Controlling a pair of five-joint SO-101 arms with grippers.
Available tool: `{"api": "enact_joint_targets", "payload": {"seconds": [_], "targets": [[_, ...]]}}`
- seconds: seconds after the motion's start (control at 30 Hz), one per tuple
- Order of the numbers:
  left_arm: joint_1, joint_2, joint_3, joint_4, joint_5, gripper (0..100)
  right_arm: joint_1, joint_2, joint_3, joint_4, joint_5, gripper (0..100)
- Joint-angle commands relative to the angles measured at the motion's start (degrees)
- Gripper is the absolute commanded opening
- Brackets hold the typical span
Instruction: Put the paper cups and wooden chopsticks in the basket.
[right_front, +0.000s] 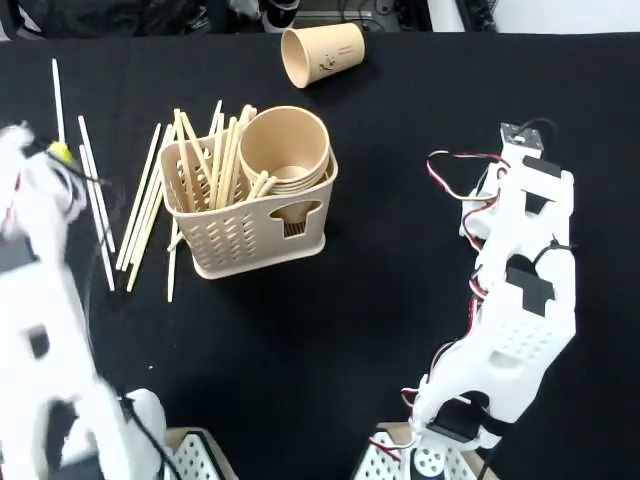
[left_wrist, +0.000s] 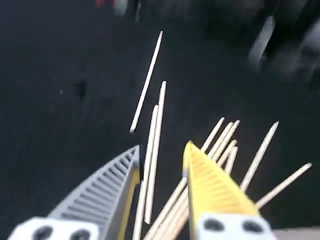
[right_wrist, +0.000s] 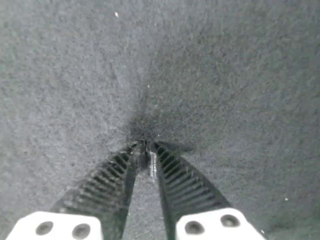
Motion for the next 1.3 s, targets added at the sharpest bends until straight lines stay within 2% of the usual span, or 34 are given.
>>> {"api": "enact_joint_targets", "payload": {"seconds": [0.0,0.33,0.5,0.8,0.9,1.27], "targets": [[-0.48,20.48,-18.07,7.03,-4.13,15,0.09,-1.36,0.31,-0.18,0.35,1.2],[-1.89,63.74,-64.22,23.21,-4.84,15,0.09,-1.36,0.31,-0.18,0.26,1.2],[-3.38,80.09,-87.43,29.01,-9.49,15,0.09,-1.36,0.22,-0.18,0.35,1.2],[-6.99,106.29,-120.22,24.97,-11.43,22,0.09,-1.36,0.22,-0.18,0.35,1.2],[-7.25,110.51,-120.04,21.27,-11.16,22,0.00,-1.36,0.22,-0.18,0.26,1.2],[-6.64,111.03,-116.35,24.35,-4.66,22,0.00,-1.36,0.31,-0.18,0.09,1.2]]}}
